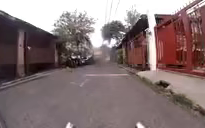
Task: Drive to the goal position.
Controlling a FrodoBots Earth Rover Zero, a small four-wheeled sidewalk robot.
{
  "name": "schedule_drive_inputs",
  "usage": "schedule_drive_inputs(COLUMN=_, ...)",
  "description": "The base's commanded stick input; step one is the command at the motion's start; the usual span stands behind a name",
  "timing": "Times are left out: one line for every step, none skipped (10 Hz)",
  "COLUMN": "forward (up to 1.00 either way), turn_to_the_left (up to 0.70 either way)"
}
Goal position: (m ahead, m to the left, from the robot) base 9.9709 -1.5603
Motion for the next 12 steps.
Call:
schedule_drive_inputs(forward=0.6, turn_to_the_left=0.0)
schedule_drive_inputs(forward=0.59, turn_to_the_left=0.0)
schedule_drive_inputs(forward=0.56, turn_to_the_left=0.0)
schedule_drive_inputs(forward=0.55, turn_to_the_left=0.0)
schedule_drive_inputs(forward=0.53, turn_to_the_left=0.0)
schedule_drive_inputs(forward=0.52, turn_to_the_left=0.0)
schedule_drive_inputs(forward=0.51, turn_to_the_left=0.0)
schedule_drive_inputs(forward=0.51, turn_to_the_left=0.0)
schedule_drive_inputs(forward=0.51, turn_to_the_left=0.0)
schedule_drive_inputs(forward=0.5, turn_to_the_left=0.0)
schedule_drive_inputs(forward=0.49, turn_to_the_left=0.0)
schedule_drive_inputs(forward=0.49, turn_to_the_left=0.0)
